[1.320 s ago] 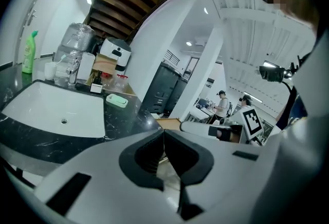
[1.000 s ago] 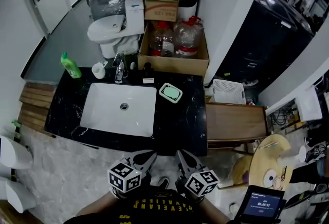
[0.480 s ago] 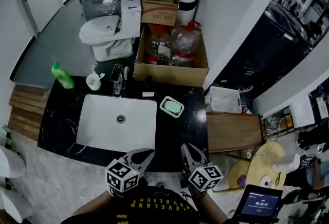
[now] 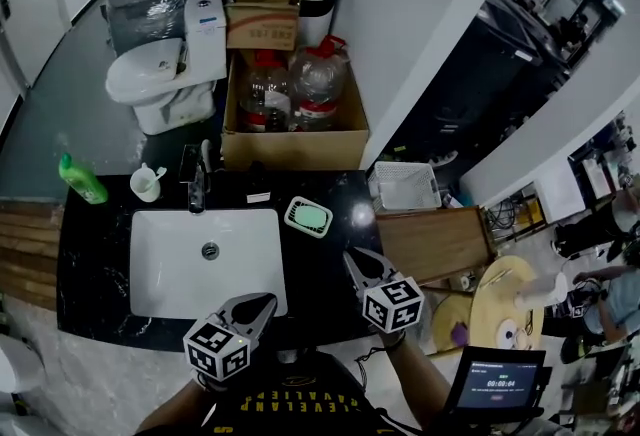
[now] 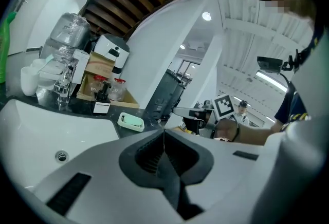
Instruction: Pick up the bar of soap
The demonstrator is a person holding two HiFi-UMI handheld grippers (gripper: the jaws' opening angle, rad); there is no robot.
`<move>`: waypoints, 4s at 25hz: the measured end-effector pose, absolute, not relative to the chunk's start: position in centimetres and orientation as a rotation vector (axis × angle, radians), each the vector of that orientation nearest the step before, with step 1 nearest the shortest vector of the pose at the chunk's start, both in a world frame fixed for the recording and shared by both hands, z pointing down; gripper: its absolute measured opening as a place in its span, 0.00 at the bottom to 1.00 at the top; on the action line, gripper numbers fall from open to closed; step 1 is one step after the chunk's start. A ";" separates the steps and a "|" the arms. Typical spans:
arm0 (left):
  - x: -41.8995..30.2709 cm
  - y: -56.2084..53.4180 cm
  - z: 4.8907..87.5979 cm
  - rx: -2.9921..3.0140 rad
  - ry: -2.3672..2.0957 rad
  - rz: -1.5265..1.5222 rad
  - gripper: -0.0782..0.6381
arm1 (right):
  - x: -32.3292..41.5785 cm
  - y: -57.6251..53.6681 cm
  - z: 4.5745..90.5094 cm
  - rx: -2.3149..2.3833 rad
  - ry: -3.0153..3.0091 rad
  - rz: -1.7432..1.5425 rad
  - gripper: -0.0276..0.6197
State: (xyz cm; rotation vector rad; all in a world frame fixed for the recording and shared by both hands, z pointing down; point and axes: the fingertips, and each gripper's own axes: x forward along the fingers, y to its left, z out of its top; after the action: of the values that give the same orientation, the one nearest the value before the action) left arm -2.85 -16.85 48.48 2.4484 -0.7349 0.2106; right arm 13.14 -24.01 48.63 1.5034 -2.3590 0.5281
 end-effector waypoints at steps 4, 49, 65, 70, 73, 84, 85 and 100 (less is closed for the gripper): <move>-2.4 -17.5 48.2 2.448 -0.763 0.201 0.13 | 14.0 -26.4 49.5 1.388 -2.341 0.480 0.21; -4.7 -20.4 50.5 2.260 -0.974 0.168 0.13 | 9.8 -37.3 63.8 0.455 -1.938 0.209 0.44; -4.9 -19.1 51.2 2.241 -0.983 0.163 0.13 | 9.0 -37.9 64.5 0.506 -1.829 0.143 0.44; -4.3 -19.6 51.0 2.246 -0.971 0.159 0.13 | 8.8 -38.8 64.5 0.506 -1.816 0.142 0.44; -4.4 -19.1 50.9 2.247 -0.971 0.160 0.13 | 8.7 -38.9 64.5 0.524 -1.824 0.146 0.44; -5.9 -17.8 51.0 2.229 -1.003 0.158 0.13 | 9.2 -37.7 57.3 0.970 -2.183 0.111 0.44; -5.8 -17.8 50.9 2.232 -0.998 0.157 0.13 | 9.2 -37.2 56.1 1.014 -2.232 0.151 0.44; -1.8 -19.1 47.2 2.354 -0.889 0.120 0.13 | 9.2 -25.7 45.2 1.208 -2.854 1.113 0.44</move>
State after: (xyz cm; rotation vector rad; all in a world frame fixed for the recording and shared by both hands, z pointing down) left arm -1.83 -19.14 47.20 2.3543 -0.8894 0.1205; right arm 9.15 -25.74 45.16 1.2077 -2.8542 1.1130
